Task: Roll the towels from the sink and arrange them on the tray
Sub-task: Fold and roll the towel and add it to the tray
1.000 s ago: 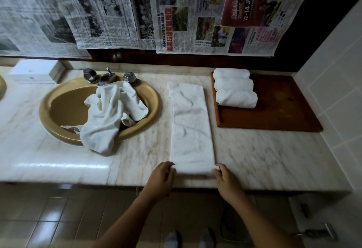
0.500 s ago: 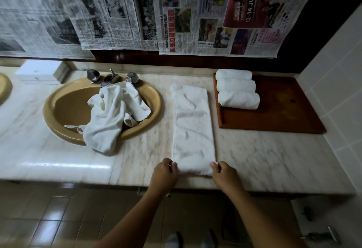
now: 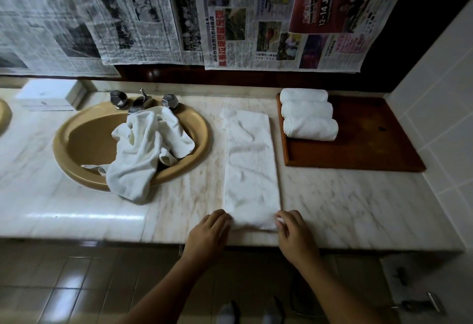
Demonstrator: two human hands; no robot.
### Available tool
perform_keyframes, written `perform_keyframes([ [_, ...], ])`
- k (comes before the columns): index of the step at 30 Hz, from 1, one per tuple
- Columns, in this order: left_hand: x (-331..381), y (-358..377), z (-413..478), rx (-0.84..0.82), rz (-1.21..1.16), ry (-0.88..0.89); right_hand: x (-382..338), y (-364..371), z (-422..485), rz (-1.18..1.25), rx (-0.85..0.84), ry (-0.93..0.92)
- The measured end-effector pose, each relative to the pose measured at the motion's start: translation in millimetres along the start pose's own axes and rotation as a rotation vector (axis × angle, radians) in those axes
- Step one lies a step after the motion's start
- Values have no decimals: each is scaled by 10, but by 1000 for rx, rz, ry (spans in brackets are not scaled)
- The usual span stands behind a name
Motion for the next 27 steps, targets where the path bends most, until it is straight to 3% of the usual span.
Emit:
perform_keyframes([
  [5, -79, 94, 54, -149, 98, -7, 96, 80, -2, 9, -189, 73],
  [11, -78, 61, 164, -191, 122, -21, 116, 108, 62, -28, -218, 153],
  [27, -194, -45, -151, -210, -131, -97, -15, 141, -137, -10, -378, 47],
])
Point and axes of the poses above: each hand's wrist, its own z-axis towards the middle knuckle, its own y-axis out of the palm, x = y × z, the point moved 9 cm from there along z, towards the middle knuckle, and after that the axes turned 12 degrees about -x, right-handed, at the moved point
